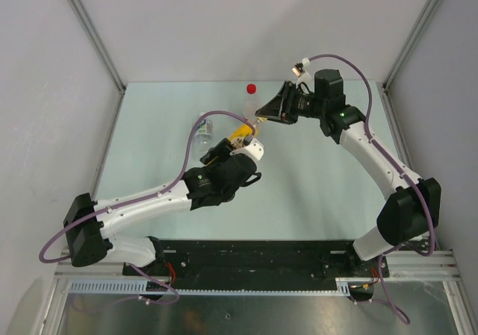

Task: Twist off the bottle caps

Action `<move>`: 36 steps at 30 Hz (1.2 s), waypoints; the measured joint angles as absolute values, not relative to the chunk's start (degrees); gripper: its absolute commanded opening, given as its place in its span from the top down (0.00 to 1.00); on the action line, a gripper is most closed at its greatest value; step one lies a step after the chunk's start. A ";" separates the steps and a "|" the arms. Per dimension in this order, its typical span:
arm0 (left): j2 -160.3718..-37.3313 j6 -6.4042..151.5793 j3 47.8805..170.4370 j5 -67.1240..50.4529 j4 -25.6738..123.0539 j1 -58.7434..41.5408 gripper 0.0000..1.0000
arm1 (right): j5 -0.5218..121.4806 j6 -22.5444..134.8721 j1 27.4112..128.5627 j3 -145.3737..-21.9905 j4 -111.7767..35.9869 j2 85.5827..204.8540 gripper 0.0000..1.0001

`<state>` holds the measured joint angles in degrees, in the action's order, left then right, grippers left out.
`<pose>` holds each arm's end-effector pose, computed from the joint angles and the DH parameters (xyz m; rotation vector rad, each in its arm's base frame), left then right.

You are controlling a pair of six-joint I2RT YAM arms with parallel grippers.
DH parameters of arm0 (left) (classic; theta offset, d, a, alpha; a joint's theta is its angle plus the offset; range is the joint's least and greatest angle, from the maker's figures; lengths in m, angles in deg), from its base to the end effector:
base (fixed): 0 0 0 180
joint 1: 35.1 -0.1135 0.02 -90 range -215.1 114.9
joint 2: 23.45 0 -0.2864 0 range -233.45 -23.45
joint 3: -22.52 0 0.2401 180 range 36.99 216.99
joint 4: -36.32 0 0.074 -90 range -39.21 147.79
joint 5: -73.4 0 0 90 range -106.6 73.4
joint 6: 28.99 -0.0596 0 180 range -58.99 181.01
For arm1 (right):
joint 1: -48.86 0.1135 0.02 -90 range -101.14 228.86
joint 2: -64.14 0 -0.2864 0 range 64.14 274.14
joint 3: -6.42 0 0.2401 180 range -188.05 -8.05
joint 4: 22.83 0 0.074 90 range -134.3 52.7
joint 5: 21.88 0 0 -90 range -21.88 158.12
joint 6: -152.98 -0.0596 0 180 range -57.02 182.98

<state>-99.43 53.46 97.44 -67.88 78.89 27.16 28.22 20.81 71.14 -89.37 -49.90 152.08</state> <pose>0.1674 -0.2184 0.3101 0.8096 1.8810 0.4604 0.3192 0.1721 0.3931 -0.1643 2.0815 1.3868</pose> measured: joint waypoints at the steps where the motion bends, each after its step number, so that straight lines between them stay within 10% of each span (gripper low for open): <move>1: -99.43 53.43 97.46 -67.88 78.78 27.16 0.81 | 28.22 20.50 71.12 -89.37 -49.90 152.08 0.78; 7: -99.43 53.46 97.48 -68.02 78.80 27.18 0.81 | 28.26 20.15 71.19 -89.37 -49.79 152.08 0.99; 19: -96.11 56.17 97.48 -59.10 79.35 25.65 0.86 | 27.04 23.10 71.25 -89.37 -48.94 150.90 1.00; 36: -83.15 60.52 97.41 -16.02 79.11 13.56 0.93 | 11.96 27.91 70.86 -89.37 -34.93 146.83 1.00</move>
<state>-83.15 60.52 97.41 -16.02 79.11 13.56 11.96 27.91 70.86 -89.37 -34.93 146.83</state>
